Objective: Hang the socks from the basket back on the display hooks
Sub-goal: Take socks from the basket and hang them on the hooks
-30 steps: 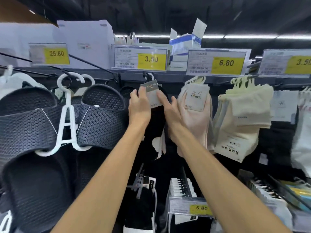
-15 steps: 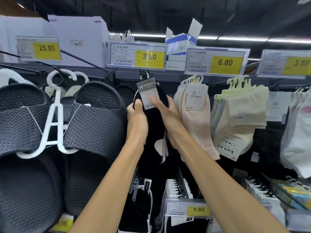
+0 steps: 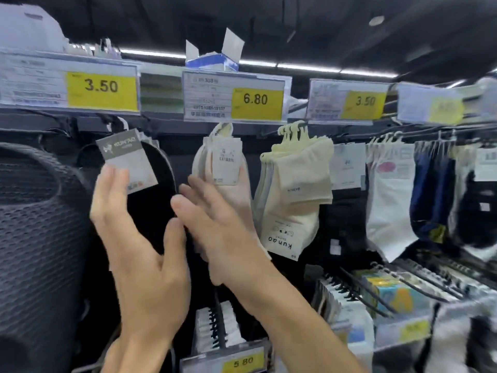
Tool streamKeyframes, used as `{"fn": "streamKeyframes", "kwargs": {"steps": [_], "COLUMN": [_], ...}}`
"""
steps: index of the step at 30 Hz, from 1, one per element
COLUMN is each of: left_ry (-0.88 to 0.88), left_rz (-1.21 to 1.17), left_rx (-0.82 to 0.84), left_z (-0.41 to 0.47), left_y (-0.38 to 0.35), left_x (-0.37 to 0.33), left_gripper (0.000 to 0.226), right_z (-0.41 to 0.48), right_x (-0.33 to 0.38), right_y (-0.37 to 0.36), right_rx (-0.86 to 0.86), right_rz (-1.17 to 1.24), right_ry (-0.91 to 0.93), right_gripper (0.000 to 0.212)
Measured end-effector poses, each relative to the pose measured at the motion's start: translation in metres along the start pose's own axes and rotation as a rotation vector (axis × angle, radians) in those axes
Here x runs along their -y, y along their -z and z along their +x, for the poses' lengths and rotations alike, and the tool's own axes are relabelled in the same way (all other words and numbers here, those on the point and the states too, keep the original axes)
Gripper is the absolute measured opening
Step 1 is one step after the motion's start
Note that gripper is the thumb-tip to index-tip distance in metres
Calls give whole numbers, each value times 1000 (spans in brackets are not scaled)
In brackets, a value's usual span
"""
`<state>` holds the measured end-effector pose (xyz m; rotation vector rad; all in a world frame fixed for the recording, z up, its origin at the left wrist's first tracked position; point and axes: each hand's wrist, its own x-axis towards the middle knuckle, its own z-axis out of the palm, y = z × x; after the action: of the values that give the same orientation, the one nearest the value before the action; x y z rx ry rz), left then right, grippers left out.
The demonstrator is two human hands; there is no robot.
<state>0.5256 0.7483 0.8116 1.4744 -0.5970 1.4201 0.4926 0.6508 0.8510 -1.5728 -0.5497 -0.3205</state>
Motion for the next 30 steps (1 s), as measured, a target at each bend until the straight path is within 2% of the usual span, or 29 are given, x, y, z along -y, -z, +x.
{"fn": "streamKeyframes", "kwargs": {"steps": [2,5,8,10,14,19,22,24,26,30], "left_ry": [-67,-56,99,245,433,625,665,711,757,735], "left_rz": [-143,-489,-617,-608,-413,-350,-369,-440,-457,-362], "left_rx": [-14,85,459,653,681,464,390,354,386,363], "left_z": [-14,-42,-51,-51,-37,-15,-4,2,3,-1], "left_y": [-11,-34,-71,-109,-190,-248,-264,-269,-272,-273], "left_x": [-22,-69,-105,-115,-119,-105,-97,-93,-89,-91], "left_gripper": [64,53,40,44,70,85,78,60,44,49], "right_z": [-33,-60,-56,-41,-3,32,38,39,40,34], "right_x": [11,19,15,8,-6,-9,-9,-11,-11,-12], "right_y": [26,80,143,182,238,263,268,274,277,275], "right_rx": [-65,-401,-744,-836,-756,-567,-475,-448,-437,-419], "right_rz": [-42,-41,-113,-188,-329,-382,-422,-394,-373,-366], "right_ry": [123,349,400,350,154,26,-16,-9,19,72], "right_gripper": [43,23,19,25,44,57,62,52,39,35]}}
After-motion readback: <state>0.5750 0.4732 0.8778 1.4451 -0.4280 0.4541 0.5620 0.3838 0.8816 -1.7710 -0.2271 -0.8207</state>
